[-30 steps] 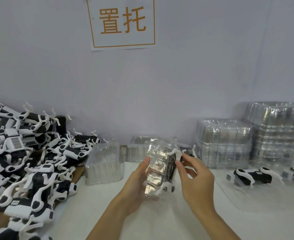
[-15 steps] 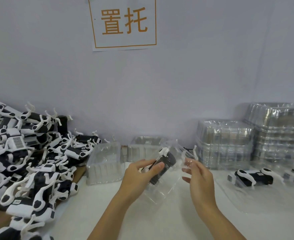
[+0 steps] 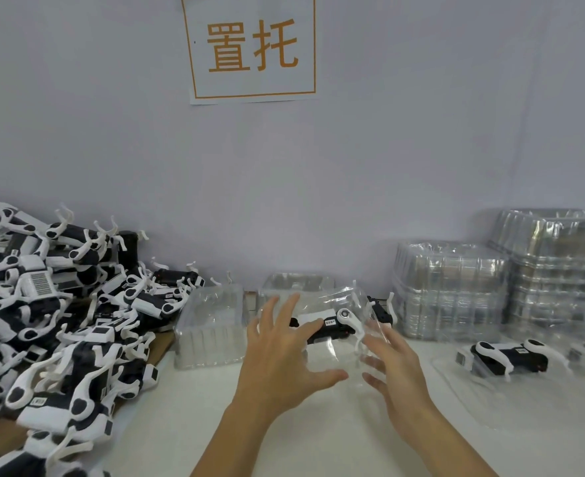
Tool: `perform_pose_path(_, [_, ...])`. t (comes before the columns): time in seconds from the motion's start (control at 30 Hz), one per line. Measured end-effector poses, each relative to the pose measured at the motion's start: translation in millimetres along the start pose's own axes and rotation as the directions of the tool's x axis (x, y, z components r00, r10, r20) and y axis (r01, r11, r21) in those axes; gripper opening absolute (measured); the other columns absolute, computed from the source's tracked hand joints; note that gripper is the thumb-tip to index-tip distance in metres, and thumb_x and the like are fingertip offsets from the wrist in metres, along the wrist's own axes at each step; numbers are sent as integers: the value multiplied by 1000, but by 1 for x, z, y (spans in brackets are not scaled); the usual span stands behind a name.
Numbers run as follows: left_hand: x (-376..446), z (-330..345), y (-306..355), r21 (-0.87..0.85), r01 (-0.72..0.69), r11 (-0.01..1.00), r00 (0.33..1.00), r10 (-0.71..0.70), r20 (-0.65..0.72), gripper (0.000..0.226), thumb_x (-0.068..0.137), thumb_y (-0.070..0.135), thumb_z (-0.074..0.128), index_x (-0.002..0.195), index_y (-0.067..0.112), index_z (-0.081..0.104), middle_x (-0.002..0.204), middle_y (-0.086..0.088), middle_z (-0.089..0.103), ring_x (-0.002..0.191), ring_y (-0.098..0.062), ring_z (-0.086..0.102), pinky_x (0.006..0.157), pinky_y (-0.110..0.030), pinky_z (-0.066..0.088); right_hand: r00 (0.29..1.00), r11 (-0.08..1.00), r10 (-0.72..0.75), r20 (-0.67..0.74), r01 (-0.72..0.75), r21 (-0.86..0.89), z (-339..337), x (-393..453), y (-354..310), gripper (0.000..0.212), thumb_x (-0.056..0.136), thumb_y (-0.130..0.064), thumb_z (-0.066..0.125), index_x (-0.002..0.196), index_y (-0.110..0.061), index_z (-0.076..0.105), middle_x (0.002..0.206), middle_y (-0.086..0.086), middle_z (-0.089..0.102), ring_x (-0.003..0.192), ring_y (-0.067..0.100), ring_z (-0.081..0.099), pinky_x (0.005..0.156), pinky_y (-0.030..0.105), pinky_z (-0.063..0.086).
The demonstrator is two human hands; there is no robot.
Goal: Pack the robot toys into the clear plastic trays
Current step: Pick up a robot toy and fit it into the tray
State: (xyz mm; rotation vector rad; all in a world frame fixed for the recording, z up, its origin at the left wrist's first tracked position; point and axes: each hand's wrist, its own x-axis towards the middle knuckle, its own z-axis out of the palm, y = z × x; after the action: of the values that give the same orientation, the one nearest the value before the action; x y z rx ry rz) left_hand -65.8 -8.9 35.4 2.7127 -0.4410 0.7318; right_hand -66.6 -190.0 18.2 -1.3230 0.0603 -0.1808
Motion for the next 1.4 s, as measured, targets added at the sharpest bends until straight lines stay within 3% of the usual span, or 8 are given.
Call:
perform_pose_path(0.17, [0,1,1,31,-45,999,998,46,-40,89,63,89,44,137,39,53,165,4,9,153,-24,-5,121,-52,12,998,997,-66,25,64,51,-1,0,0,24,94,-10,59,113,-23,68,76,-2,64,74,20,49,75,35,42])
perform_pose_path(0.4, [-2,4,1,-62,-86,994,977,72,-202,81,64,84,54,125,32,67,158,-4,34,148,-35,23,113,-58,29,992,988,-123,33,119,97,-2,3,4,26,93,-24,63,119,-26,67,106,6,66,94,20,61,80,34,48])
perform_pose_path(0.53, [-3,3,-3,-284,90,955,989,-118,-83,87,59,88,57,133,43,58,160,13,23,151,-14,10,121,-43,15,992,966,-129,-5,127,227,-5,3,3,36,95,-46,48,118,-29,70,117,6,65,101,24,63,80,36,48])
perform_pose_path(0.73, [-1,-3,-2,-773,266,576,924,-382,33,68,58,75,74,117,42,71,148,15,46,137,4,34,99,-10,27,986,974,-163,-34,167,156,-4,3,5,41,105,-42,33,121,-29,68,113,3,71,100,26,69,80,40,51])
perform_pose_path(0.9, [4,-10,4,-931,350,103,856,-438,273,45,70,75,59,97,44,78,113,19,72,111,-10,65,85,-44,57,944,932,-298,139,320,-171,5,-6,10,31,102,-17,49,113,-37,71,112,-23,70,101,7,67,79,27,50])
perform_pose_path(1.03, [4,-7,-2,-878,404,-256,791,-385,476,72,65,78,62,110,24,77,103,-2,75,94,-29,72,80,-54,58,871,786,-438,225,492,-375,16,-13,15,39,92,-12,67,112,-46,67,109,-34,66,95,-1,65,66,11,49])
perform_pose_path(1.17, [3,-2,-6,-829,397,-394,815,-264,515,78,67,77,66,111,14,76,105,-18,73,108,-47,66,95,-74,42,832,732,-518,201,552,-398,18,-12,15,38,88,-20,74,111,-48,66,104,-30,68,89,5,67,63,17,51])
perform_pose_path(1.4, [3,4,-10,-833,369,-412,844,-226,486,76,65,77,68,104,13,78,90,-15,72,97,-42,69,94,-73,44,813,705,-555,176,572,-419,16,-9,15,32,83,-23,79,109,-41,72,102,-28,68,86,7,67,62,17,50])
